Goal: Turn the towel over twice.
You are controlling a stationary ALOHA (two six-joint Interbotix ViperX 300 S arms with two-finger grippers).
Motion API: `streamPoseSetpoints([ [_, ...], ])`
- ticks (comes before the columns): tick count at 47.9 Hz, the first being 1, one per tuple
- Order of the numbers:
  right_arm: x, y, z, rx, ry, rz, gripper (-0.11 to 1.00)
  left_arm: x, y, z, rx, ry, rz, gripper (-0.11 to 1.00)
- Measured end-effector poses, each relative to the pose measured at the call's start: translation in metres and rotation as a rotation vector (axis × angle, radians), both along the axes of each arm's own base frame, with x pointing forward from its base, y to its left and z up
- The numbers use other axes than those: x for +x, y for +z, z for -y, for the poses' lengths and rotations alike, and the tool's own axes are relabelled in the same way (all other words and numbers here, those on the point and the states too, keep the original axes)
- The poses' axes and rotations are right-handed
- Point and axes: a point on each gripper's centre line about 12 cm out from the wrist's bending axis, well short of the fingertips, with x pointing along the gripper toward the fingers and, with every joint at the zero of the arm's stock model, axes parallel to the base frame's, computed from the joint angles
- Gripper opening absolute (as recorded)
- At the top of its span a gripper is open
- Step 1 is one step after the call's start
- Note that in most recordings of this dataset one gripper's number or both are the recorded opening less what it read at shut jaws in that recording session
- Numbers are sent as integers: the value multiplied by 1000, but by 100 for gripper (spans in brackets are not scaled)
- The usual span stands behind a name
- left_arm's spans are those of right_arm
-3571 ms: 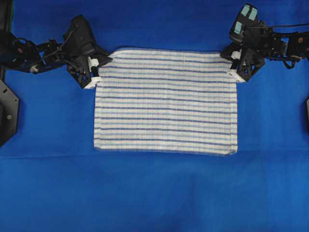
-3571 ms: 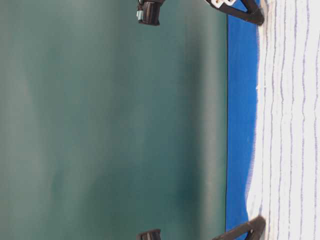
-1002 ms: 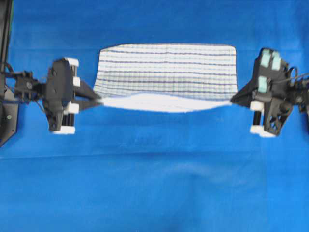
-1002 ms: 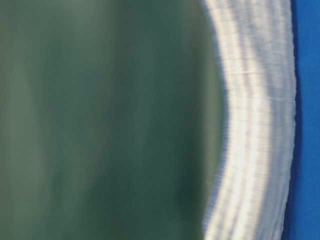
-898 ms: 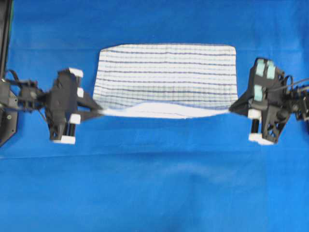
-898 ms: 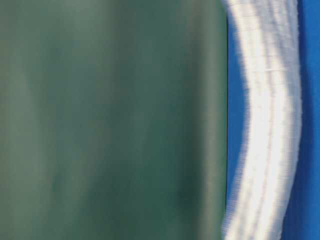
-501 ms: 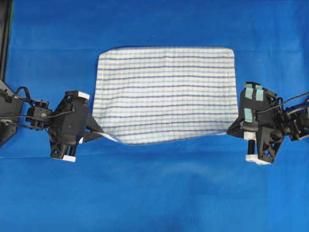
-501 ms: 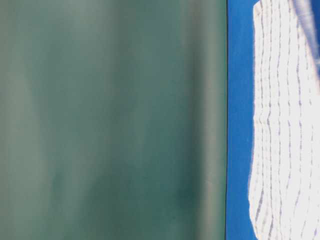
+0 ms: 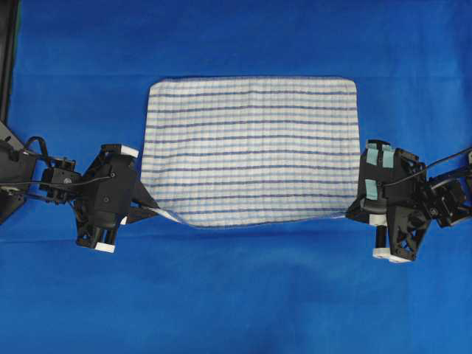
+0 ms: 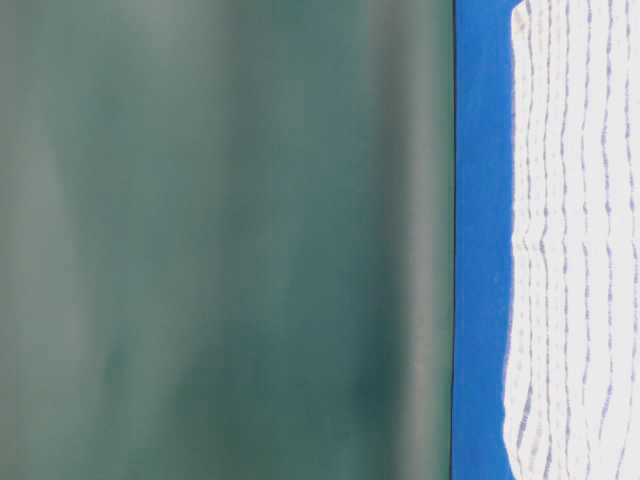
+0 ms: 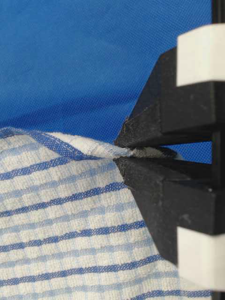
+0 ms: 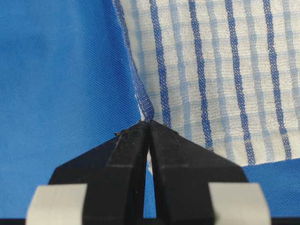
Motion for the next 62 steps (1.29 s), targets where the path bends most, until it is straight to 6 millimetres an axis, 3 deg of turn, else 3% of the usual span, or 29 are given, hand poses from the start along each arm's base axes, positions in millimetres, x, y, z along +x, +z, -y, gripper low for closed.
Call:
streamPoseSetpoints([
  [12,0,0,0,-1,1,2,3,0,0,0,3,-2,-1,4],
  [16,1,1,0,2,1,4,6,1,1,0,4,-1,1,10],
  [24,5,3,-1,1,3,9,55,4,3,1,0,0,-2,46],
  [28,5,3,-1,-13,4,-1,68,7,9,1,0,0,5,67],
  [33,5,5,1,-31,1,-13,62,9,20,2,-2,-2,9,80],
  [41,5,21,4,-63,8,21,63,9,34,2,-1,-5,12,77],
  [52,-3,66,16,-126,29,172,63,7,66,0,-11,-5,112,77],
  [62,-24,109,37,-203,2,325,63,-9,105,-15,-29,42,253,77],
])
